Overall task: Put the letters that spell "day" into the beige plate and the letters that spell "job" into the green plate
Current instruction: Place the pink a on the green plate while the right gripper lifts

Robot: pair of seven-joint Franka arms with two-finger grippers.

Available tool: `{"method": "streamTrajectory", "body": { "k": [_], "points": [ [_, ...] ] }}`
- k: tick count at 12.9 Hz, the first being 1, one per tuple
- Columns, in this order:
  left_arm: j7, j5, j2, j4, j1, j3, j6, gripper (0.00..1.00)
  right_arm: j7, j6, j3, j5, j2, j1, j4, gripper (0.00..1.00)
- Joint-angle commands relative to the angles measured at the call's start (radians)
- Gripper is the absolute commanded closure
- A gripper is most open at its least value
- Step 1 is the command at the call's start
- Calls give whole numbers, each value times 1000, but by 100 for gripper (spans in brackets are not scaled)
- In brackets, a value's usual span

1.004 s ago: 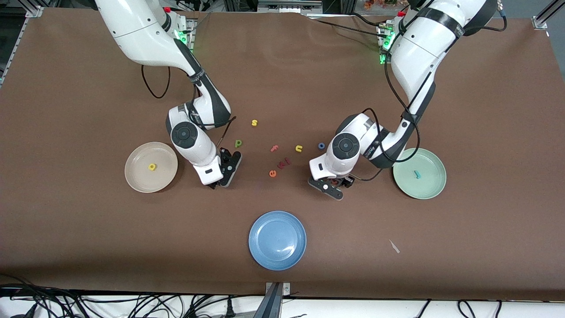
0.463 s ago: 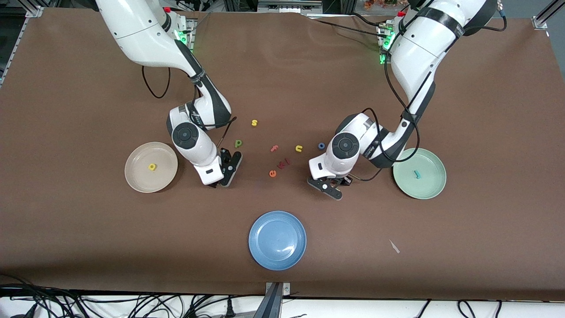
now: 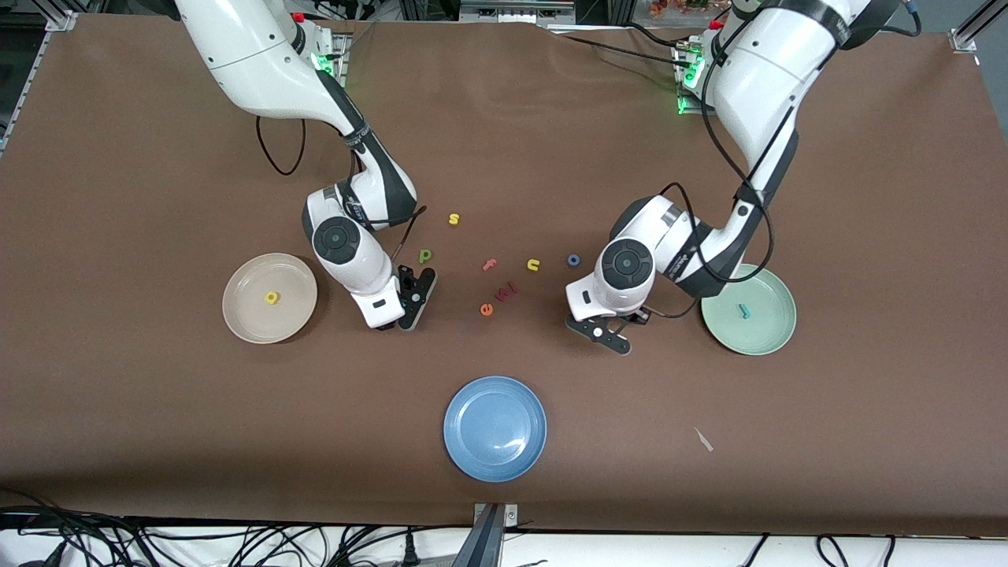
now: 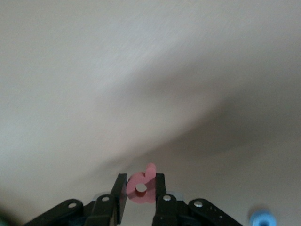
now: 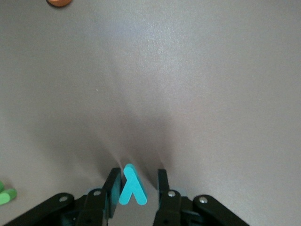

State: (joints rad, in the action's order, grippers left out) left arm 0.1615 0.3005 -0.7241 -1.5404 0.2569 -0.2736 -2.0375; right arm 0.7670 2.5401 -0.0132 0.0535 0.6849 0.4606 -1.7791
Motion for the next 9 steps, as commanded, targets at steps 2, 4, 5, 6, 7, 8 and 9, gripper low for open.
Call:
{"method": "streamTrajectory", "body": {
  "k": [2, 4, 5, 6, 7, 8, 9],
  "points": [
    [-49, 11, 93, -67, -53, -4, 82, 100, 6, -11, -1, 0, 13, 1, 18, 64],
    [-155, 11, 124, -113, -112, -6, 82, 100, 3, -11, -1, 2, 12, 0, 17, 67],
    [-204, 11, 133, -127, -143, -6, 82, 100, 1, -11, -1, 2, 12, 0, 15, 70],
    [-245, 11, 138, -139, -171, -6, 80, 100, 1, -11, -1, 2, 12, 0, 13, 73],
    [-264, 11, 143, -164, -191, -6, 76, 100, -2, -11, -1, 3, 12, 0, 12, 78],
    [-275, 12, 146, -179, -227, -6, 74, 100, -6, -11, -1, 3, 12, 1, 12, 79],
    [-307, 12, 147, -193, -248, -7, 74, 100, -6, -11, -1, 3, 12, 1, 12, 82]
  ]
}}
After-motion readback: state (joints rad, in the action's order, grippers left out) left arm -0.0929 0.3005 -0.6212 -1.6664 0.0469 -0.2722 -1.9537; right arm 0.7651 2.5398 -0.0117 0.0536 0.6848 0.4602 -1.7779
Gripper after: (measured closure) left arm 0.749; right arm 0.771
